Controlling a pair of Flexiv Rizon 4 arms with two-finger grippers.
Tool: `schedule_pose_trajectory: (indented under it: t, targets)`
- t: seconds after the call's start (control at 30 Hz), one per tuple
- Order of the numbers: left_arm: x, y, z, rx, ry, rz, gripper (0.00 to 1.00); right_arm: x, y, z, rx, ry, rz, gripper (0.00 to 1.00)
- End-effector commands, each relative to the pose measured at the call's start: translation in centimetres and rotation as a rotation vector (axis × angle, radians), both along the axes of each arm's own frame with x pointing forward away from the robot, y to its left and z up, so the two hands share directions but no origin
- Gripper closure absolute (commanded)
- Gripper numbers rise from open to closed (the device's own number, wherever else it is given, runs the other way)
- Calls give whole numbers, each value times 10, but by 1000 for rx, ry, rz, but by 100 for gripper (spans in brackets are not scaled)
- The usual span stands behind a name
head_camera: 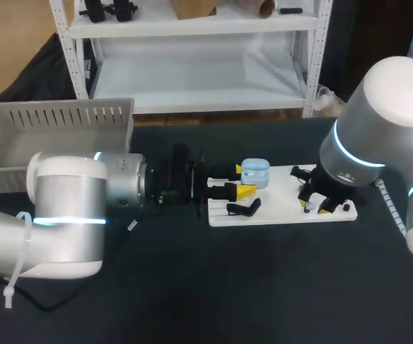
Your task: Pick up each earbud case from the left stands, insert the matching earbuds, close the lid, and place the case in the box.
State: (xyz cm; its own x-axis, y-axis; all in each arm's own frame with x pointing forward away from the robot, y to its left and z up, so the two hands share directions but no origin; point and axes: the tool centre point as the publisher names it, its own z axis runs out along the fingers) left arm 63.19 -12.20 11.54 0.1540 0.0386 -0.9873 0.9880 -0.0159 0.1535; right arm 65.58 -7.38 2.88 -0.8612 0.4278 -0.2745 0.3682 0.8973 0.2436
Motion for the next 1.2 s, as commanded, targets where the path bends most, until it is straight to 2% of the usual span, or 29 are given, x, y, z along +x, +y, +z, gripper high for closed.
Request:
schedule_pose_trajectory:
  t: [0.03, 0.1, 0.2, 0.3, 0.4, 0.77, 1.2]
  targets:
    - [0, 0, 0, 0, -1, 1, 100, 0, 0, -1, 0, -3, -2, 69]
    - [0, 0, 0, 0, -1, 1, 100, 1, 1, -2, 1, -2, -1, 71]
    - [0, 0, 0, 0, -1, 1, 100, 1, 1, -2, 1, 0, 3, 78]
    - [0, 0, 0, 0, -1, 1, 100, 1, 2, -3, -2, 5, 8, 80]
    - [0, 0, 0, 0, -1, 1, 100, 0, 2, -5, -5, 10, 12, 100]
    - [0, 0, 0, 0, -1, 1, 100, -3, -1, 3, -15, 2, 13, 100]
    - [0, 0, 0, 0, -1, 1, 100, -20, -8, 40, -39, -45, -8, 100]
